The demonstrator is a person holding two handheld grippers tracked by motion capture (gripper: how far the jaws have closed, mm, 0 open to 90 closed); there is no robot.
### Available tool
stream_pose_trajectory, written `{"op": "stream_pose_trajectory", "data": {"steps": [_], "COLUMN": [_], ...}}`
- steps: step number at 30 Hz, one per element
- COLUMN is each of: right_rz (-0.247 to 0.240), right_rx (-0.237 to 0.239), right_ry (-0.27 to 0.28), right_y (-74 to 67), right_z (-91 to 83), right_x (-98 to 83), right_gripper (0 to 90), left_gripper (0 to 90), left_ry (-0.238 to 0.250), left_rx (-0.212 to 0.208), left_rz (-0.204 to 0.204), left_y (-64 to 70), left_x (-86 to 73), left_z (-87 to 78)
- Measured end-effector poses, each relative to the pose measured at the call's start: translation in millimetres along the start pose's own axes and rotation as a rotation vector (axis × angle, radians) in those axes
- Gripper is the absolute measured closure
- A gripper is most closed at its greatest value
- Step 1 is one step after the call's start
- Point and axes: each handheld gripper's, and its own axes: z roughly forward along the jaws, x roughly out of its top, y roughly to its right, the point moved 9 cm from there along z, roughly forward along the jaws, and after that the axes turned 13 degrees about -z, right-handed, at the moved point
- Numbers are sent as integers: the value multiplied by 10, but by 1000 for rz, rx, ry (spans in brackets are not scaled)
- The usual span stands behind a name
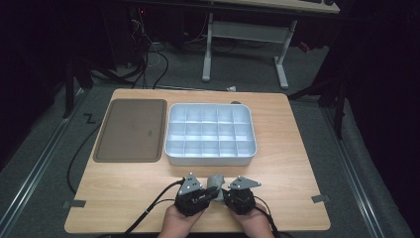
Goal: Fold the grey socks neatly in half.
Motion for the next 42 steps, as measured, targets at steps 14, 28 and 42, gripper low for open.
{"op": "stream_pose_trajectory", "data": {"steps": [14,28,42], "right_rz": [-20,13,25], "right_rx": [-26,2,47], "right_ry": [-7,49,17], "right_y": [-21,-110,-137], "right_z": [21,125,240], "right_x": [30,251,269], "right_gripper": [900,900,900], "left_gripper": [550,791,712], "left_ry": [11,-71,7], "left_rx": [89,173,16], "left_rz": [-190,-195,-172], "left_y": [-341,-519,-429], "left_x": [-61,-97,-9], "left_z": [-163,-108,-206]}}
